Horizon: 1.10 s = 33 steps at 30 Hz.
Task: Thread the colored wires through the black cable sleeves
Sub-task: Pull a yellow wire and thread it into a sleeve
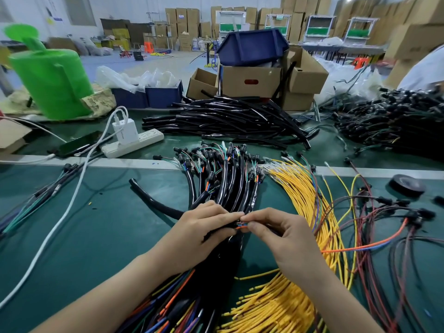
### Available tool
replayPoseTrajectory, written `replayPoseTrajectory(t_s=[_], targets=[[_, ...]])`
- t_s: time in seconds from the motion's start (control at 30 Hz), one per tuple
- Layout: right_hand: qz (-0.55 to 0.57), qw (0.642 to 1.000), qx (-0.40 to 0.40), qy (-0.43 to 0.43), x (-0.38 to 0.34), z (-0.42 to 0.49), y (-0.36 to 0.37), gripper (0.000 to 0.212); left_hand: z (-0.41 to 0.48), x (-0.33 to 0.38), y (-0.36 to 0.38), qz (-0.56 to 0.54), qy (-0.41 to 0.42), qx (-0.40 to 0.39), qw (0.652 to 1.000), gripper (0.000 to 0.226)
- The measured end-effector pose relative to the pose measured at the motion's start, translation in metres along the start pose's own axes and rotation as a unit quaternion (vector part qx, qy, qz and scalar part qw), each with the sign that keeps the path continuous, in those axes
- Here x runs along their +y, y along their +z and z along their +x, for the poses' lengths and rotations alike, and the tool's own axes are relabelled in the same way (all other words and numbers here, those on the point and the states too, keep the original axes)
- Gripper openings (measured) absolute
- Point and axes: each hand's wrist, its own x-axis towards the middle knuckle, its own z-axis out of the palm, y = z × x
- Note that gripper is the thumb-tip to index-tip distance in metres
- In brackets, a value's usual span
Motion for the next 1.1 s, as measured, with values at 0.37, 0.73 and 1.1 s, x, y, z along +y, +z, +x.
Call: replayPoseTrajectory(t_s=[0.37,0.73,1.1], targets=[[-0.031,0.999,0.006,0.008,0.000,-0.004,0.003,0.020,0.000,0.003,-0.002,0.025,-0.030,-0.032,0.999,0.023],[-0.020,0.999,0.025,-0.006,-0.001,-0.004,0.006,0.022,0.001,0.004,-0.003,-0.015,-0.041,0.007,0.999,0.021],[-0.040,0.998,0.039,-0.039,-0.006,-0.011,0.013,0.020,-0.002,0.001,-0.001,-0.043,-0.059,0.038,0.997,0.020]])
